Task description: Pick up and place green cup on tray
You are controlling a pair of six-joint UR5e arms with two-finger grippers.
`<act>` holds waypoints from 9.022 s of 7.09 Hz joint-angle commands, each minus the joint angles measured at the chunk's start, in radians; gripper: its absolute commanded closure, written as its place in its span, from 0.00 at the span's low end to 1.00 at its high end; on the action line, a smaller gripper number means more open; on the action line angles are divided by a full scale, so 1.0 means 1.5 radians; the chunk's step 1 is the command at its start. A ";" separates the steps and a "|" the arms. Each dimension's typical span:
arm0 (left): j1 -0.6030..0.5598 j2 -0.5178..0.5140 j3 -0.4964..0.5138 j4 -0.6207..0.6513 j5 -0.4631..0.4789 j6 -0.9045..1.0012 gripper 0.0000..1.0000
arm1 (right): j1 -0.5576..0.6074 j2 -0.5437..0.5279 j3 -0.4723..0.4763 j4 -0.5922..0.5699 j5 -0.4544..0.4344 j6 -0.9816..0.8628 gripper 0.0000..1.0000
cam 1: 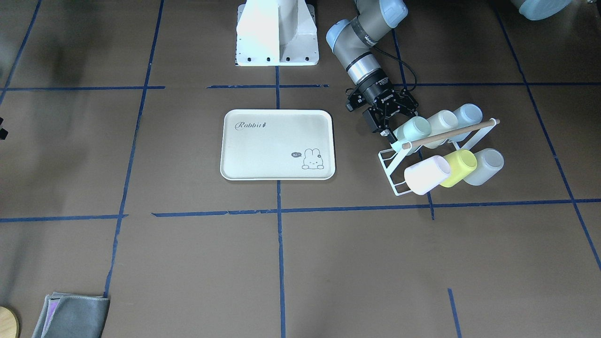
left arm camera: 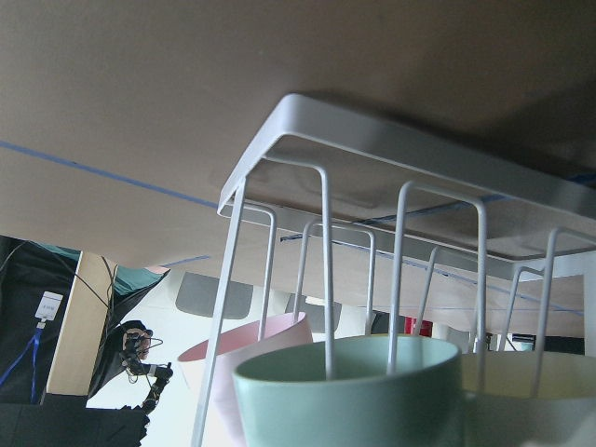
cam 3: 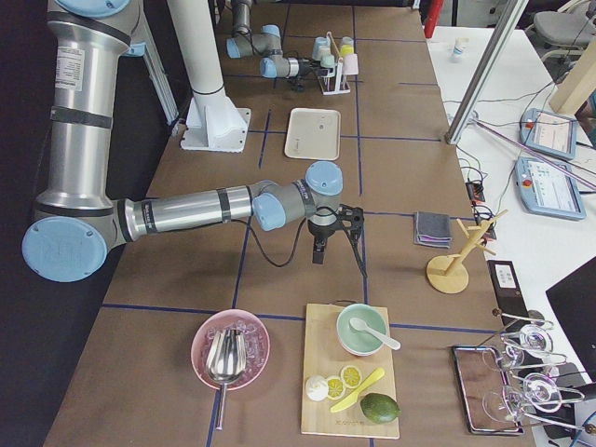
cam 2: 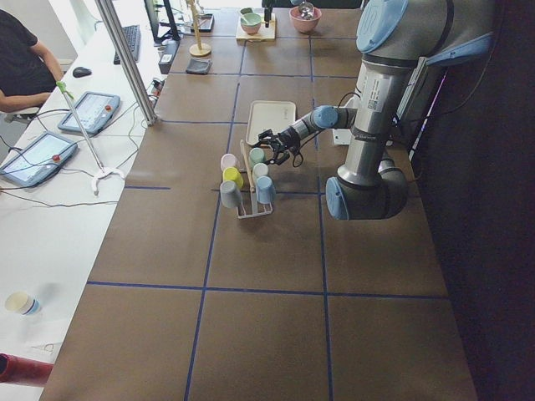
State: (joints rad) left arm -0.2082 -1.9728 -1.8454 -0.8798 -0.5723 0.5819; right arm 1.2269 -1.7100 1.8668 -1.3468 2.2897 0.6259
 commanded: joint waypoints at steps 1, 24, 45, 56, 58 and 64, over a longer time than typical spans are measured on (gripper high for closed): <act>0.000 0.002 0.007 -0.002 0.000 -0.008 0.01 | 0.000 0.001 0.000 0.000 0.000 0.000 0.01; 0.002 -0.015 -0.294 -0.062 -0.101 -0.108 0.44 | -0.001 0.015 -0.004 0.001 0.014 0.006 0.00; 0.006 -0.147 0.282 -1.154 -0.164 -0.805 0.31 | 0.075 0.019 -0.004 -0.004 0.012 -0.043 0.00; 0.041 -0.148 0.333 -1.214 -0.166 -0.814 0.20 | 0.075 0.023 -0.017 -0.005 0.008 -0.043 0.00; 0.042 -0.147 0.333 -1.214 -0.167 -0.814 0.11 | 0.075 0.024 -0.017 -0.006 0.006 -0.042 0.00; 0.037 -0.119 0.192 -1.196 -0.170 -0.703 0.00 | 0.075 0.027 -0.017 -0.006 0.008 -0.042 0.00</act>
State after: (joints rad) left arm -0.1504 -2.1598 -1.4946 -2.6832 -0.8292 -0.5627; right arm 1.3392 -1.6704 1.8412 -1.3560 2.3008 0.5630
